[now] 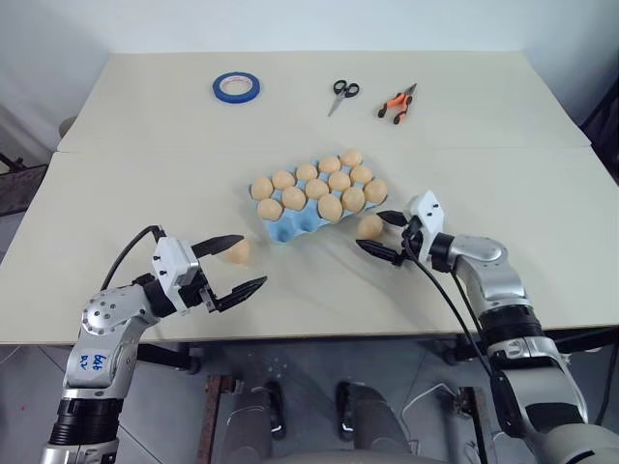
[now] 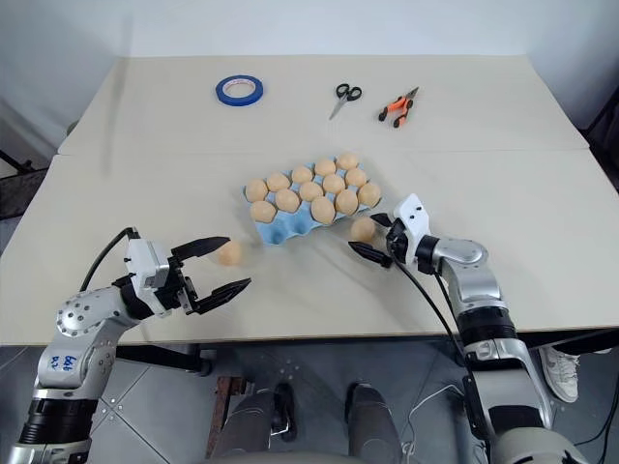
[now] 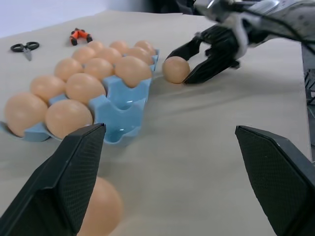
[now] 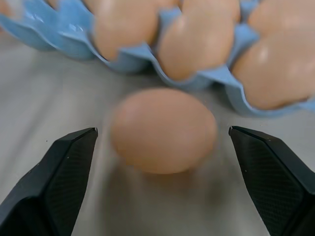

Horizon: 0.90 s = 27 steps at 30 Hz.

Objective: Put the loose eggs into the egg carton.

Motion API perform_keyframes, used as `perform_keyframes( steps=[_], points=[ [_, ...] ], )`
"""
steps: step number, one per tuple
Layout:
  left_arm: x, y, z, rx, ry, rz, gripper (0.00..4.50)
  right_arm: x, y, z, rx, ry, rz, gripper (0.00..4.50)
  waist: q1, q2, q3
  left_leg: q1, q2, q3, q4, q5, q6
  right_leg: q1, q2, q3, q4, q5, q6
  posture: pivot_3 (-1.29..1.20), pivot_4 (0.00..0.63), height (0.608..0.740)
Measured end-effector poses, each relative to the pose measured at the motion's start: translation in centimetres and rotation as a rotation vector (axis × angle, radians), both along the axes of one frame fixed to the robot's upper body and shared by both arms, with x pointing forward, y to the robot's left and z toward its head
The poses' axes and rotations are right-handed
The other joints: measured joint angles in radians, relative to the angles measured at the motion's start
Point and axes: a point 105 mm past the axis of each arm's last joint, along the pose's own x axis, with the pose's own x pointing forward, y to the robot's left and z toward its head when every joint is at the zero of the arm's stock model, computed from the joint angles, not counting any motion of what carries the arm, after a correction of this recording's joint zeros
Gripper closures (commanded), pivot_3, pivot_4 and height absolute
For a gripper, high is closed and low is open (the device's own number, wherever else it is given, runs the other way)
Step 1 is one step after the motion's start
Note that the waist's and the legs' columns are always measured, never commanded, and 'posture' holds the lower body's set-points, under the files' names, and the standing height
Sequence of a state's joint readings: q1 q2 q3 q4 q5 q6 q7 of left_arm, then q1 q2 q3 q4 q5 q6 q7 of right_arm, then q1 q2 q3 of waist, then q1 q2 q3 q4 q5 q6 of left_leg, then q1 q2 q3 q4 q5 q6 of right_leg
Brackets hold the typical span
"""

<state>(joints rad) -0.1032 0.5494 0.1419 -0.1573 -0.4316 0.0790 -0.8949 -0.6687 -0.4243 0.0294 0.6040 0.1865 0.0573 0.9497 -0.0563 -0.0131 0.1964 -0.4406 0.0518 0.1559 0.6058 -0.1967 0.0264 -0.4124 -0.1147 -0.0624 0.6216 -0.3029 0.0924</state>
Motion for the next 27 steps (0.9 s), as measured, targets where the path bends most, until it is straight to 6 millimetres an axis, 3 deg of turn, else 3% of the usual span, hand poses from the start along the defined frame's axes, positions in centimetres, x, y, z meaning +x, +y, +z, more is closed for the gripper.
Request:
perform_keyframes(
  steps=[5,6,12,17,23,27],
  points=[
    [-0.2,-0.1,0.5,0.000,-0.022,0.010,0.00,0.0,1.1,0.4,0.026,-0.036,0.039,1.93,0.000,0.000,0.000,0.000,0.000,0.000,0.001,0.000,0.000,0.000,0.000,0.000,0.001,0.000,0.000,0.00,0.150,0.740],
    [-0.2,0.0,0.4,-0.002,-0.020,0.018,0.00,-0.1,1.3,0.5,0.031,-0.041,0.051,2.06,0.000,0.000,0.000,0.000,0.000,0.000,0.001,0.000,0.000,0.000,0.000,0.000,0.001,0.000,0.000,0.00,0.150,0.740],
    [-0.4,1.3,-0.2,-0.010,0.000,0.089,0.00,-2.5,3.1,2.4,0.066,-0.084,0.198,2.06,0.000,0.000,0.000,0.001,0.001,0.000,0.002,0.000,0.000,0.000,0.000,0.000,0.003,0.000,0.000,0.00,0.150,0.740],
    [-0.7,3.0,-0.6,-0.017,0.010,0.180,0.00,-3.8,6.1,4.8,0.079,-0.095,0.267,2.06,-0.004,0.000,0.000,0.001,0.002,0.000,0.001,0.000,0.000,-0.001,0.000,0.002,0.004,0.000,-0.001,0.00,0.150,0.740],
    [-1.2,4.0,-1.1,-0.018,0.024,0.234,0.00,-2.8,9.3,7.0,0.082,-0.128,0.258,2.06,-0.002,0.000,0.000,0.000,0.002,0.001,-0.004,0.000,-0.001,-0.002,0.000,0.005,0.000,0.000,-0.002,0.00,0.150,0.740],
    [-1.3,4.3,-1.2,-0.022,0.017,0.258,0.00,-2.4,10.8,6.1,0.018,-0.122,0.283,2.06,0.000,-0.001,-0.001,0.000,0.001,0.001,-0.010,0.001,-0.002,-0.004,0.000,0.005,-0.003,-0.001,-0.003,0.00,0.150,0.740]
  ],
)
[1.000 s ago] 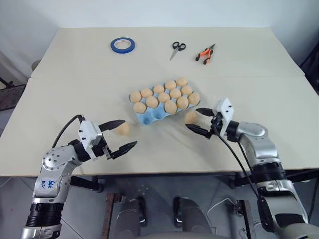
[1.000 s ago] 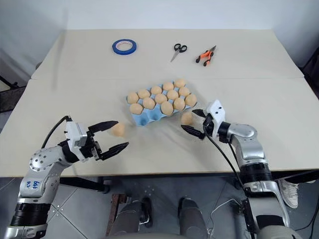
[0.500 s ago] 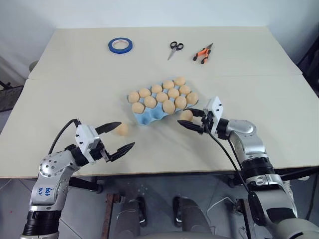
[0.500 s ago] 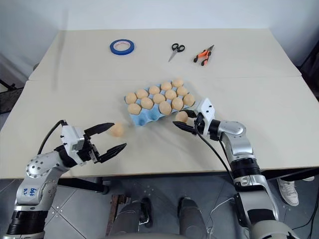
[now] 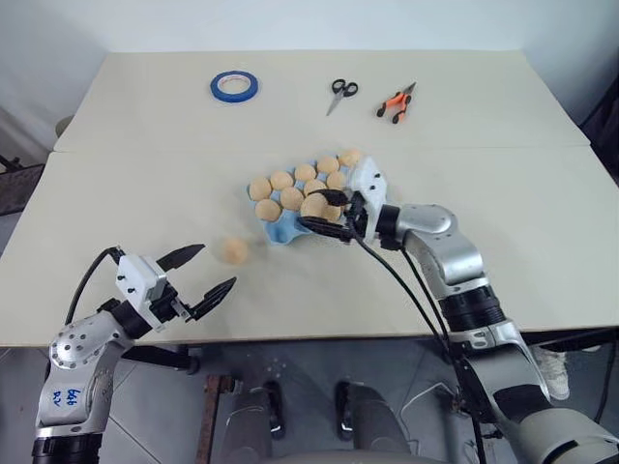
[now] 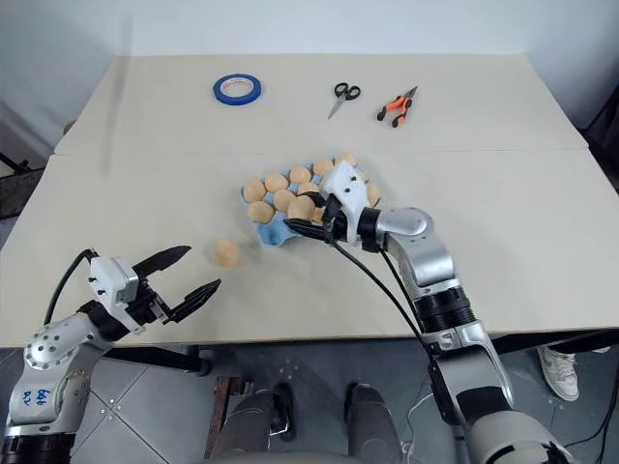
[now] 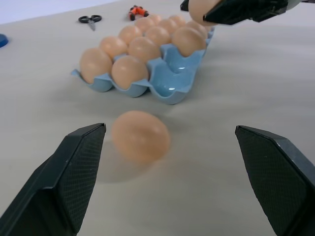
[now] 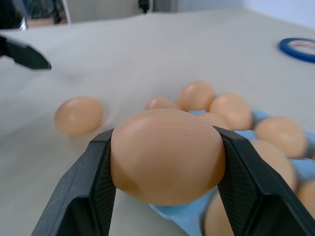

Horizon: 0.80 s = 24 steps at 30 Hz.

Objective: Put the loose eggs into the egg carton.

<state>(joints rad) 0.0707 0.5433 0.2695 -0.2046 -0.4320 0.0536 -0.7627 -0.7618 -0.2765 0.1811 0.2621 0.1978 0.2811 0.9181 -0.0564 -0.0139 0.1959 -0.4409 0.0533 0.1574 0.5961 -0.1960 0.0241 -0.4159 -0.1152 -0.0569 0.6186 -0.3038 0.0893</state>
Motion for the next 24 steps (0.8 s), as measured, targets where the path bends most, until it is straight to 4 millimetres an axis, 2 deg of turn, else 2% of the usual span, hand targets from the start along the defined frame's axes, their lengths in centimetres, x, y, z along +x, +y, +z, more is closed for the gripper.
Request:
perform_keyframes(
  steps=[1,4,7,11,13,17,24],
  points=[
    [0.0,0.1,0.1,-0.001,-0.005,0.006,0.00,0.2,0.2,-0.4,-0.004,0.011,-0.006,2.06,-0.001,0.000,0.000,0.000,0.000,0.001,0.000,0.000,0.000,0.000,0.000,-0.001,0.000,0.000,0.000,0.00,0.150,0.740],
    [0.1,0.3,0.3,-0.012,-0.023,0.029,0.00,1.3,0.8,-0.8,0.000,0.041,-0.034,1.14,-0.003,0.000,0.000,0.000,0.000,0.004,-0.001,0.000,0.000,-0.002,0.000,-0.006,0.001,0.000,0.000,0.00,0.150,0.740],
    [0.1,0.0,0.8,-0.017,-0.047,0.034,0.00,1.8,1.5,0.2,0.013,0.020,-0.025,0.04,-0.007,0.000,0.000,0.001,0.001,0.006,0.001,0.000,0.000,-0.003,0.001,-0.007,0.003,0.000,0.000,0.00,0.150,0.740],
    [-0.3,0.1,0.2,-0.023,-0.026,0.044,0.00,1.9,1.4,0.9,0.036,0.002,-0.023,0.01,-0.007,0.000,0.000,0.001,0.001,0.006,0.001,0.000,0.000,-0.003,0.001,-0.007,0.004,0.000,0.000,0.00,0.150,0.740],
    [-0.4,0.1,0.2,-0.026,-0.024,0.047,0.00,1.1,0.8,0.8,0.041,-0.008,0.011,0.01,-0.004,-0.001,0.000,0.001,0.002,0.006,0.001,0.000,0.000,-0.002,0.001,-0.007,0.004,0.000,0.000,0.00,0.150,0.740],
    [-0.6,0.5,0.4,-0.021,-0.024,0.053,0.00,-1.4,-2.3,0.2,0.056,-0.026,0.081,0.01,0.006,-0.001,-0.001,0.000,0.001,0.006,0.001,0.000,0.001,-0.002,0.000,-0.007,0.002,0.000,0.000,0.00,0.150,0.740],
    [-1.2,1.4,0.3,0.033,0.034,0.014,0.00,-4.7,-11.1,-3.0,0.045,0.008,-0.008,0.01,0.005,-0.002,-0.001,0.003,0.002,0.006,0.001,-0.001,0.001,0.001,0.001,-0.008,0.000,0.000,0.001,0.00,0.150,0.740]
  ],
)
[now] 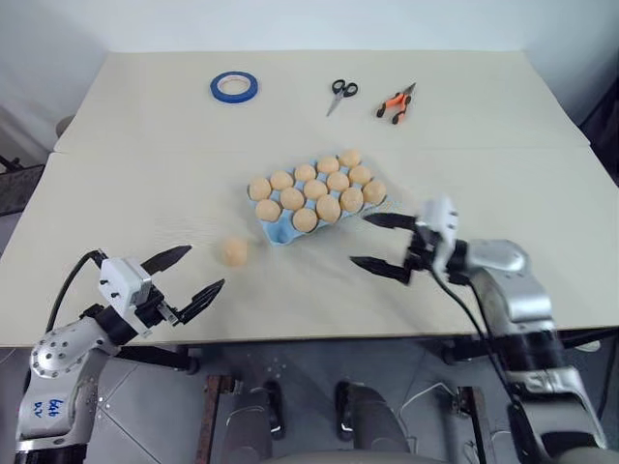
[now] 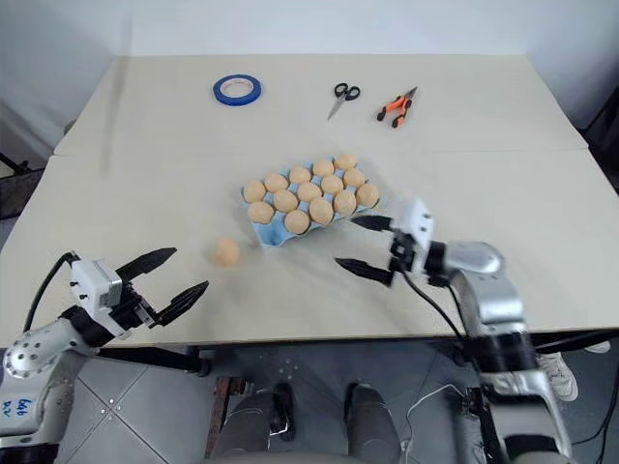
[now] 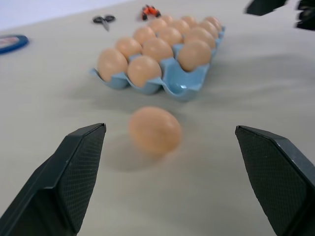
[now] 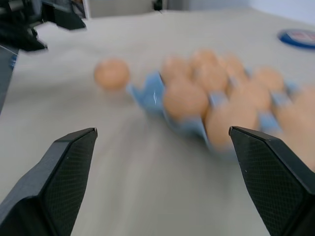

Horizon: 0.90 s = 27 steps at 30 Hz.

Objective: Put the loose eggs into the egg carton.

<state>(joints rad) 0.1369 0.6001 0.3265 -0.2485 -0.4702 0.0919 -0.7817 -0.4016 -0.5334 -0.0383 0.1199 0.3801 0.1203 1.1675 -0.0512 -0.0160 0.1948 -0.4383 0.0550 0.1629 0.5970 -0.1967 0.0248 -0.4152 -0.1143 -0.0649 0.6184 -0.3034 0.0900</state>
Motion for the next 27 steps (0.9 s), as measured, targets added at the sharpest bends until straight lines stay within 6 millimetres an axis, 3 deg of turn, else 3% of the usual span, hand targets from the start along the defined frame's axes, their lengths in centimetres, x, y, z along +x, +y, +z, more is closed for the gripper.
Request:
perform_keyframes(
  steps=[4,7,12,19,23,27],
  points=[
    [-0.3,0.8,0.0,0.018,0.006,0.008,0.00,-1.4,-3.5,-0.9,0.002,-0.029,-0.073,0.01,-0.008,0.000,0.000,0.002,0.001,0.001,0.000,0.000,0.000,0.000,0.001,0.001,0.000,0.000,0.000,0.00,0.150,0.740],
    [-0.5,2.0,-0.2,0.028,0.017,0.040,0.00,-1.9,-4.6,-0.7,0.011,-0.063,-0.096,0.01,-0.008,0.000,0.000,0.002,0.002,0.001,0.000,0.000,-0.001,0.001,0.001,0.001,0.000,0.000,-0.001,0.00,0.150,0.740],
    [-1.0,4.7,-0.9,0.027,0.059,0.117,0.00,-2.8,-4.6,-1.4,0.011,-0.079,-0.086,0.01,-0.007,0.000,0.000,0.002,0.002,0.000,0.000,0.000,-0.001,0.001,0.000,0.002,-0.001,0.000,-0.001,0.00,0.150,0.740],
    [-2.2,6.0,-2.4,-0.001,0.124,0.181,0.00,-3.6,-2.7,0.3,0.075,-0.110,0.009,0.01,-0.005,0.000,0.000,0.001,0.002,-0.003,-0.001,0.000,-0.002,0.001,0.000,0.007,-0.002,-0.001,-0.003,0.00,0.150,0.740],
    [-2.1,5.6,-2.8,-0.025,0.131,0.180,0.00,-3.5,-2.1,0.2,0.073,-0.098,0.034,0.01,-0.004,0.000,0.000,0.000,0.002,-0.003,-0.001,0.000,-0.002,0.001,0.000,0.007,-0.003,-0.002,-0.004,0.00,0.150,0.740],
    [-0.7,2.8,-2.5,-0.050,0.114,0.087,0.00,-3.3,-2.0,0.3,0.070,-0.099,0.037,0.01,0.007,0.000,0.000,0.000,0.002,-0.003,-0.001,0.000,-0.002,0.001,0.000,0.006,-0.005,-0.001,-0.004,0.00,0.150,0.740]
  ],
)
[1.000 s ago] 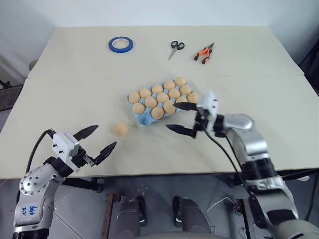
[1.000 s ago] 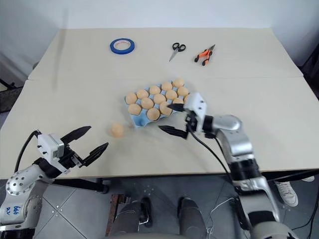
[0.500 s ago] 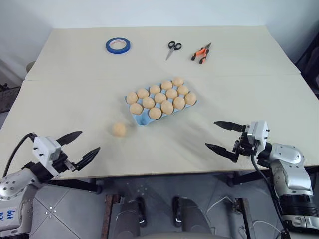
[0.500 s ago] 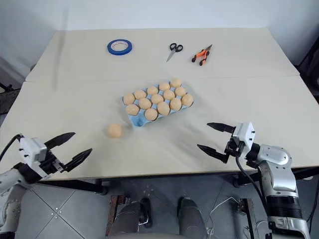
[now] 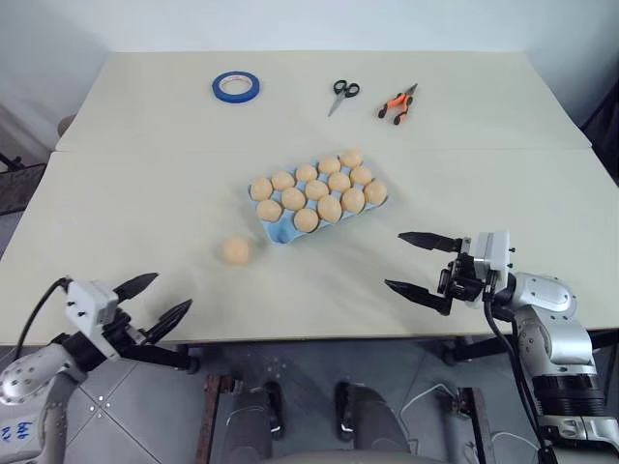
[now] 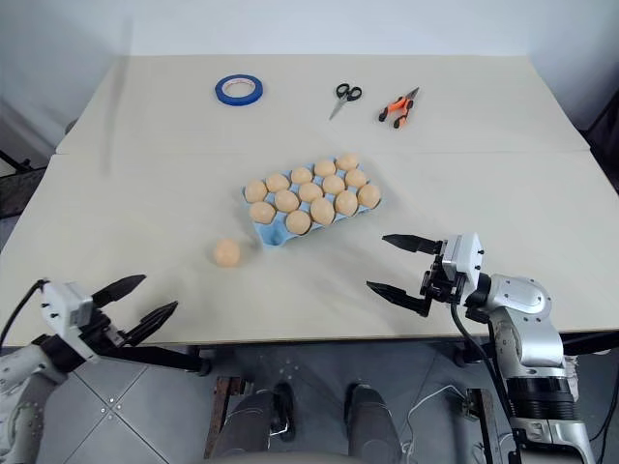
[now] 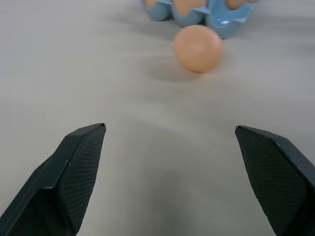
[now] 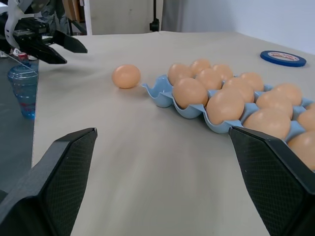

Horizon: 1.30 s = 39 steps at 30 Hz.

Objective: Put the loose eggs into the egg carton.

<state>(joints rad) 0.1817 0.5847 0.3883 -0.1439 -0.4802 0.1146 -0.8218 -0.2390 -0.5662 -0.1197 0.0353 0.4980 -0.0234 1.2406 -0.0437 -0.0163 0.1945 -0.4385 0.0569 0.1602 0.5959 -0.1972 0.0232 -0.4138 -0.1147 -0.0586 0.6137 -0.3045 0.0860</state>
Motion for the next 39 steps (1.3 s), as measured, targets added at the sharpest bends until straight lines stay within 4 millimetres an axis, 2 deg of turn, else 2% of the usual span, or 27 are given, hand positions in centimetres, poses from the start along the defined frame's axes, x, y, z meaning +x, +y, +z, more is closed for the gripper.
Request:
perform_keyframes(
  steps=[5,11,14,19,22,25,28,33,36,39],
  points=[
    [3.6,-3.6,0.5,0.015,-0.044,-0.107,0.00,0.3,0.1,0.1,-0.004,-0.004,0.002,0.01,0.013,0.000,0.000,0.001,0.000,0.001,0.001,0.000,0.000,0.001,0.000,-0.003,0.000,0.002,0.002,0.00,0.150,0.740],
    [7.0,-5.5,-0.7,0.054,-0.025,-0.111,0.00,1.1,0.0,0.6,-0.006,-0.015,-0.011,0.01,0.012,0.000,0.000,0.000,0.000,0.003,0.004,0.000,0.001,0.000,0.001,-0.008,0.004,0.002,0.003,0.00,0.150,0.740],
    [8.3,-5.9,-0.8,0.039,-0.032,-0.092,0.61,1.3,0.4,1.1,0.009,-0.031,-0.010,0.00,0.015,0.000,0.000,0.000,0.001,0.002,0.009,0.000,0.001,0.000,0.001,-0.010,0.007,0.002,0.003,0.00,0.150,0.740],
    [9.7,-7.1,-0.5,0.019,-0.068,-0.100,2.11,1.3,0.8,0.6,0.019,-0.013,-0.011,0.00,0.016,0.000,0.000,0.000,0.001,0.001,0.015,-0.001,0.002,0.002,0.001,-0.009,0.008,0.005,0.005,0.00,0.150,0.740],
    [9.9,-7.3,-0.2,0.021,-0.083,-0.109,2.32,1.2,0.7,0.2,0.019,-0.002,-0.017,0.00,0.015,0.000,0.000,0.000,0.001,0.001,0.015,-0.001,0.003,0.003,0.001,-0.009,0.008,0.005,0.005,0.00,0.150,0.740],
    [9.6,-8.2,0.2,0.032,-0.093,-0.160,2.35,0.9,0.7,-0.1,0.020,0.007,-0.026,0.00,0.016,0.000,0.000,-0.001,0.001,0.001,0.015,-0.001,0.003,0.002,0.001,-0.009,0.009,0.005,0.005,0.00,0.150,0.740],
    [9.3,-10.2,1.2,0.050,-0.116,-0.256,2.35,0.7,0.8,0.0,0.021,-0.002,-0.027,0.00,0.016,0.000,0.000,-0.001,0.001,0.001,0.015,-0.001,0.003,0.002,0.001,-0.009,0.008,0.005,0.005,0.00,0.150,0.740],
    [10.8,-14.1,4.4,0.026,-0.206,-0.352,2.35,0.6,0.8,-0.2,0.024,0.002,-0.038,0.00,0.022,0.000,0.000,-0.001,0.001,0.002,0.018,-0.001,0.004,0.004,0.001,-0.010,0.008,0.006,0.006,0.00,0.150,0.740],
    [11.3,-14.5,4.3,0.013,-0.193,-0.351,2.35,0.4,0.8,-0.3,0.024,0.005,-0.044,0.00,0.013,0.000,0.000,-0.001,0.001,0.003,0.017,-0.001,0.005,0.004,0.001,-0.009,0.008,0.006,0.006,0.00,0.150,0.740],
    [11.9,-14.7,3.4,-0.012,-0.157,-0.338,1.41,0.3,0.7,-0.5,0.026,0.013,-0.055,0.00,0.014,0.000,0.000,-0.001,0.003,0.003,0.018,0.000,0.005,0.003,0.003,-0.010,0.009,0.005,0.006,0.00,0.150,0.740]
  ],
)
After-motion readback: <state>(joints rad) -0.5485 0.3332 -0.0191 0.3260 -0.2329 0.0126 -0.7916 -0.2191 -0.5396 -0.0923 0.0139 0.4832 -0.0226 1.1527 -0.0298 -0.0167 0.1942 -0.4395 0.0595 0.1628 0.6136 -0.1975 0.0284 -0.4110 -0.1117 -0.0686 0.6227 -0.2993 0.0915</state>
